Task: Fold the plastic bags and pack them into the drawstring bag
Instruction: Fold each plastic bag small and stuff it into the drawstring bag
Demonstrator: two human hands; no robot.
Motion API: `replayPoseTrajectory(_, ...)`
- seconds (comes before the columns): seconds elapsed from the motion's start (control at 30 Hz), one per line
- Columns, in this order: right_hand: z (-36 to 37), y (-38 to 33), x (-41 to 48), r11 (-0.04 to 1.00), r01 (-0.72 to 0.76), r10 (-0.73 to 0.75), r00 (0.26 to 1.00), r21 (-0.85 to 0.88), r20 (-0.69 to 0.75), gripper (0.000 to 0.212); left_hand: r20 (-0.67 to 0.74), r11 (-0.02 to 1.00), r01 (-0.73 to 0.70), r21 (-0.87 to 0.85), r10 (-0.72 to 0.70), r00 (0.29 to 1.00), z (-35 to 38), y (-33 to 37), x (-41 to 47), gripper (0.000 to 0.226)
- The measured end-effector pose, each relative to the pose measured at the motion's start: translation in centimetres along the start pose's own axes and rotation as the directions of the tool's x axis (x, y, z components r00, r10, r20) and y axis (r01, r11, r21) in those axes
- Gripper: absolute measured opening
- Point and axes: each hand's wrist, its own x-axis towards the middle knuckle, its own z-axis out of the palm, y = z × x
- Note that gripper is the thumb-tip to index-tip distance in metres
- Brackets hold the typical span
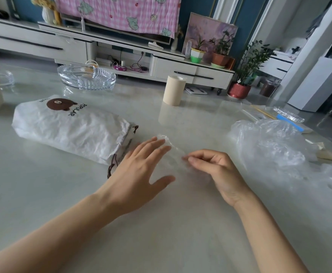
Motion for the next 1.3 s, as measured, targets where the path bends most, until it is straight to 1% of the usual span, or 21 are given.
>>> replayPoseTrajectory(0.1, 0.0, 0.0, 0.0, 1.000, -0.014, 0.014, 1.000, 0.002, 0.021, 0.015, 0.065, 0.999, -0.036, 0.007, 0.035, 0.997, 0.6, -0.1, -0.2, 0.071)
replayPoseTrajectory(0.17, 0.1, 0.0, 0.1, 1.000, 0.009, -0.009, 1.000, 0.016, -0.021, 0.013, 0.056, 1.000, -0.023, -0.008, 0.023, 0.998, 0.5, -0.1, -0.2, 0.061)
replayPoseTrajectory(0.27, -0.1, 0.1, 0.2, 0.996, 0.081, -0.075, 0.985, 0.036, -0.154, 0.014, 0.091, 0.999, -0.041, -0.013, 0.043, 0.995, 0.3, -0.4, -0.1, 0.037)
replayPoseTrajectory(0.37, -0.4, 0.9, 0.7, 0.984, 0.116, -0.155, 0.928, -0.133, -0.338, 0.017, 0.183, 0.998, -0.044, -0.040, 0.051, 0.982, 0.5, -0.4, -0.1, 0.033)
replayPoseTrajectory(0.47, -1.2, 2.0, 1.3, 0.957, -0.003, -0.160, 0.829, -0.289, -0.537, 0.016, 0.222, 1.000, -0.021, -0.011, 0.023, 0.975, 0.6, -0.3, -0.1, 0.026)
replayPoseTrajectory(0.53, -1.9, 2.7, 1.6, 0.916, -0.137, -0.115, 0.811, -0.376, -0.574, 0.008, 0.261, 1.000, -0.002, -0.013, 0.005, 0.965, 0.1, -0.3, -0.2, 0.025)
replayPoseTrajectory(0.6, -2.1, 3.0, 1.5, 0.836, -0.195, -0.158, 0.810, -0.513, -0.565, 0.019, 0.245, 1.000, 0.011, 0.013, -0.013, 0.970, -0.5, -0.3, -0.4, 0.028)
replayPoseTrajectory(0.63, -2.1, 2.8, 1.4, 0.804, -0.141, -0.263, 0.787, -0.578, -0.558, 0.022, 0.210, 0.999, 0.006, 0.043, -0.015, 0.978, -0.8, -0.1, -0.5, 0.027)
replayPoseTrajectory(0.7, -1.5, 1.7, 0.7, 0.766, 0.075, -0.489, 0.712, -0.639, -0.504, 0.022, 0.144, 0.993, -0.005, 0.117, -0.012, 0.989, -1.2, 0.5, -0.6, 0.021)
replayPoseTrajectory(0.73, -1.3, 1.1, 0.4, 0.786, 0.209, -0.525, 0.723, -0.582, -0.450, 0.020, 0.106, 0.988, -0.014, 0.153, -0.002, 0.994, -1.2, 1.0, -0.6, 0.018)
replayPoseTrajectory(0.77, -1.0, 0.4, -0.1, 0.843, 0.317, -0.488, 0.792, -0.435, -0.367, 0.015, 0.074, 0.983, -0.023, 0.182, 0.010, 0.997, -1.1, 1.3, -0.6, 0.019)
replayPoseTrajectory(0.8, -0.5, -0.2, -0.5, 0.906, 0.343, -0.397, 0.893, -0.249, -0.213, 0.012, 0.053, 0.980, -0.028, 0.197, 0.017, 0.998, -0.9, 1.6, -0.5, 0.022)
replayPoseTrajectory(0.83, -0.2, -0.7, -0.9, 0.944, 0.295, -0.300, 0.954, -0.148, -0.010, 0.018, 0.040, 0.981, -0.028, 0.192, 0.021, 0.999, -0.7, 1.7, -0.5, 0.024)
replayPoseTrajectory(0.87, 0.1, -0.9, -1.1, 0.951, 0.235, -0.198, 0.962, -0.200, 0.191, 0.031, 0.034, 0.984, -0.020, 0.178, 0.014, 0.999, -0.5, 1.8, -0.5, 0.026)
replayPoseTrajectory(0.9, 0.1, -0.7, -1.1, 0.927, 0.198, -0.093, 0.943, -0.317, 0.319, 0.042, 0.033, 0.987, 0.002, 0.163, -0.007, 0.999, -0.4, 1.9, -0.5, 0.026)
replayPoseTrajectory(0.93, 0.1, -0.2, -1.0, 0.887, 0.188, -0.027, 0.932, -0.421, 0.361, 0.047, 0.030, 0.988, 0.033, 0.153, -0.038, 0.999, -0.4, 1.9, -0.4, 0.024)
replayPoseTrajectory(1.0, 0.1, 0.5, -0.7, 0.813, 0.213, -0.042, 0.950, -0.542, 0.310, 0.040, -0.014, 0.989, 0.089, 0.121, -0.088, 0.996, -0.6, 1.8, -0.4, 0.011)
replayPoseTrajectory(1.07, 0.0, 0.8, -0.5, 0.811, 0.223, -0.112, 0.967, -0.541, 0.230, 0.030, -0.039, 0.990, 0.107, 0.097, -0.103, 0.994, -0.8, 1.6, -0.5, 0.008)
replayPoseTrajectory(1.13, -0.1, 0.8, -0.4, 0.863, 0.195, -0.124, 0.976, -0.465, 0.179, 0.031, -0.014, 0.991, 0.048, 0.128, -0.046, 0.999, -1.0, 1.0, -0.4, 0.030)
replayPoseTrajectory(1.23, 0.0, 0.4, -0.5, 0.909, 0.204, -0.176, 0.978, -0.363, 0.108, 0.020, 0.175, 0.998, -0.052, 0.030, 0.046, 0.984, -1.9, 1.1, 0.0, 0.067)
replayPoseTrajectory(1.3, -0.2, 0.2, -0.4, 0.892, 0.259, -0.286, 0.958, -0.371, -0.019, 0.007, 0.288, 0.997, 0.018, -0.082, 0.007, 0.957, -2.2, 1.4, 0.0, 0.087)
